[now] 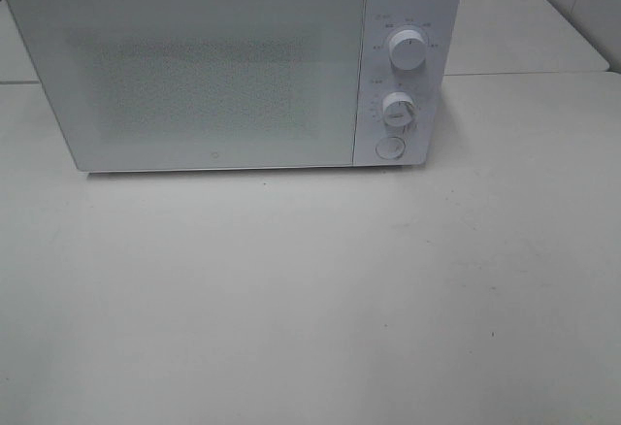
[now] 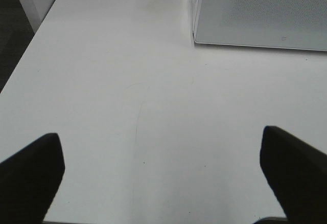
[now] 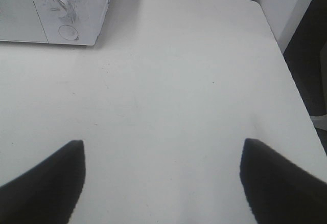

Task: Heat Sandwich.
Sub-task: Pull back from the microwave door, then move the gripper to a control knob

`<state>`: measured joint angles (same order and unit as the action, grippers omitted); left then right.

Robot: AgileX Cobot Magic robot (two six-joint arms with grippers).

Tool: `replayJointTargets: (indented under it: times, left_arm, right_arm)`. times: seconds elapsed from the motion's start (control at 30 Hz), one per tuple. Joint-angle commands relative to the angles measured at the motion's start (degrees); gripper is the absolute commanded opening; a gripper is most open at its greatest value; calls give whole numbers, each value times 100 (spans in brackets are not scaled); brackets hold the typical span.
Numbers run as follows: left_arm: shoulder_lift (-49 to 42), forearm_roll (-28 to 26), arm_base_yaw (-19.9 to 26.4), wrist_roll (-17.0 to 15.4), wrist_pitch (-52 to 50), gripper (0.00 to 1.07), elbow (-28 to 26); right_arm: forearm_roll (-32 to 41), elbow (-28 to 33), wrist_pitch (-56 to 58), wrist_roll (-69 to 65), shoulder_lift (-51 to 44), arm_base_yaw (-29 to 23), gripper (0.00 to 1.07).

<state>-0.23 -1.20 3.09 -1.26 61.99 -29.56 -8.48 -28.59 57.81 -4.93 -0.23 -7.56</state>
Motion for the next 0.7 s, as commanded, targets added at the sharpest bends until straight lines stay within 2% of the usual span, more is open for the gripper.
replayJointTargets:
  times: [0.03, 0.7]
  left_arm:
    - [-132, -34, 11, 6, -52, 98, 0]
    - [-132, -34, 11, 6, -52, 98, 0]
  right_arm:
    - [11, 6, -92, 34, -149, 23, 76]
    - [11, 6, -92, 34, -149, 23, 76]
